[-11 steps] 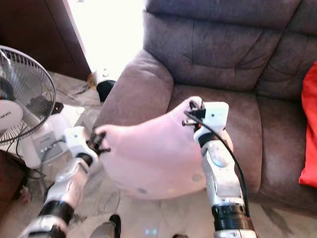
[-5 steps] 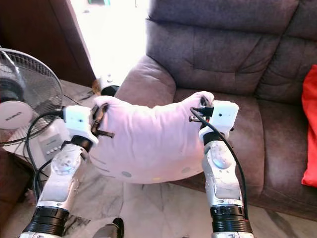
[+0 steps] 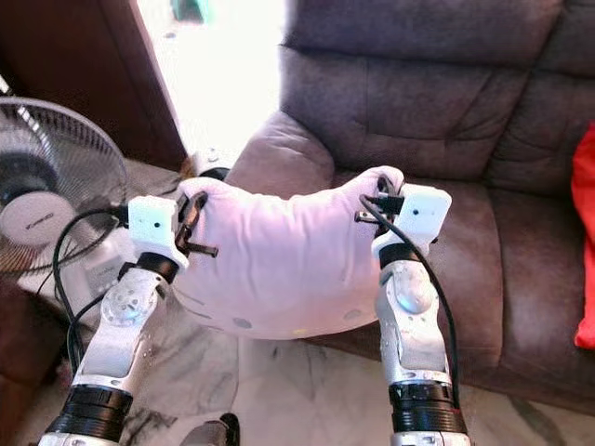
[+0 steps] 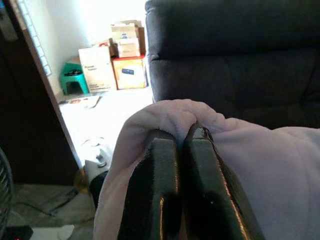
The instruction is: Move the pillow to the sofa from floor
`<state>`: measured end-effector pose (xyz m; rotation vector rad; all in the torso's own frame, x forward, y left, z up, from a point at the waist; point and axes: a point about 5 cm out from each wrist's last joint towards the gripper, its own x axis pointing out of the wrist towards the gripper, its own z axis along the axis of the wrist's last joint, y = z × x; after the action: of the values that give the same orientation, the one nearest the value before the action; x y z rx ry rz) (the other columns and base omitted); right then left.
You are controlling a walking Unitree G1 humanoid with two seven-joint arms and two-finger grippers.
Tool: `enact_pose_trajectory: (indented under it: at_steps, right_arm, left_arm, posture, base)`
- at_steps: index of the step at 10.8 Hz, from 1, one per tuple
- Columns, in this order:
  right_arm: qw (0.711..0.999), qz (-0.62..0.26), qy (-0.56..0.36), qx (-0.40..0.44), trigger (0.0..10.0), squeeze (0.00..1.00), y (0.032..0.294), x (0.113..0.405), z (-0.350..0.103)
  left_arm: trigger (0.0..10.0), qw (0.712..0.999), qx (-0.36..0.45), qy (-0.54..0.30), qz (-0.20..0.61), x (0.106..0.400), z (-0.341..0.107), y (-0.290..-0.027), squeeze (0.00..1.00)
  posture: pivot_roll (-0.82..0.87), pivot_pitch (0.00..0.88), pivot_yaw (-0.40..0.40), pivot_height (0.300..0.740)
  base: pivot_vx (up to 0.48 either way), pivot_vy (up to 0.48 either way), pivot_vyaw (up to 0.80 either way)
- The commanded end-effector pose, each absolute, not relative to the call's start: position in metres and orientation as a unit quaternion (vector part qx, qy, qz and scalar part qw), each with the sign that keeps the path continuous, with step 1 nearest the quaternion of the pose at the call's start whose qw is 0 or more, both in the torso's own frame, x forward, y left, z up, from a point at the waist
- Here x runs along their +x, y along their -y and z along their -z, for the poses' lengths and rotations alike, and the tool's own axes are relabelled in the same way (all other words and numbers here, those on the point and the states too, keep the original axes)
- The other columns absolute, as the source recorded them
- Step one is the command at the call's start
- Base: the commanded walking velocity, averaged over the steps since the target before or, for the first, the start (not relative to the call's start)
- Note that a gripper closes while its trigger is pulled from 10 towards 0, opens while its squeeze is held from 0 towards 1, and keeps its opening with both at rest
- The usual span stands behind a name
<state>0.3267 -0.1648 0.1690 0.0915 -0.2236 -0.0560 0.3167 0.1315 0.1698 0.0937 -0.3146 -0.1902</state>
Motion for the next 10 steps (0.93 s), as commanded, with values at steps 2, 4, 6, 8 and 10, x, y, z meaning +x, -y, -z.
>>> enact_pose_trajectory:
  at_steps: [2,4,6,8,10]
  right_arm:
    - [0.988,0.012,0.147,0.037,10.0,0.0,0.1563,0.329,-0.1839]
    - [0.989,0.013,0.139,0.047,10.0,0.0,0.1547,0.3307,-0.1822]
    - [0.988,0.011,0.139,0.061,10.0,0.0,0.1556,0.3319,-0.1835]
    - [0.988,0.011,0.146,0.043,10.0,0.0,0.1554,0.3327,-0.1858]
    - [0.988,0.01,0.149,0.044,10.0,0.0,0.154,0.3337,-0.1877]
  left_arm:
    - [10.0,0.974,0.055,0.194,0.106,0.316,-0.1867,-0.1251,0.0]
    - [10.0,0.974,0.054,0.192,0.105,0.3156,-0.1859,-0.1247,0.0]
    - [10.0,0.975,0.052,0.19,0.098,0.3159,-0.1852,-0.1267,0.0]
    - [10.0,0.976,0.053,0.19,0.096,0.3168,-0.186,-0.1265,0.0]
    - [10.0,0.976,0.052,0.192,0.094,0.3172,-0.1868,-0.1263,0.0]
  posture:
    - [0.1,0.084,0.042,0.74]
    - [0.1,0.098,0.037,0.74]
    - [0.1,0.106,0.034,0.74]
    - [0.1,0.122,0.032,0.74]
    - [0.11,0.127,0.03,0.74]
  base:
    - [0.0,0.0,0.0]
    - [0.0,0.0,0.0]
    - [0.131,0.0,-0.67]
    - [0.279,0.0,0.0]
    - [0.281,0.0,0.0]
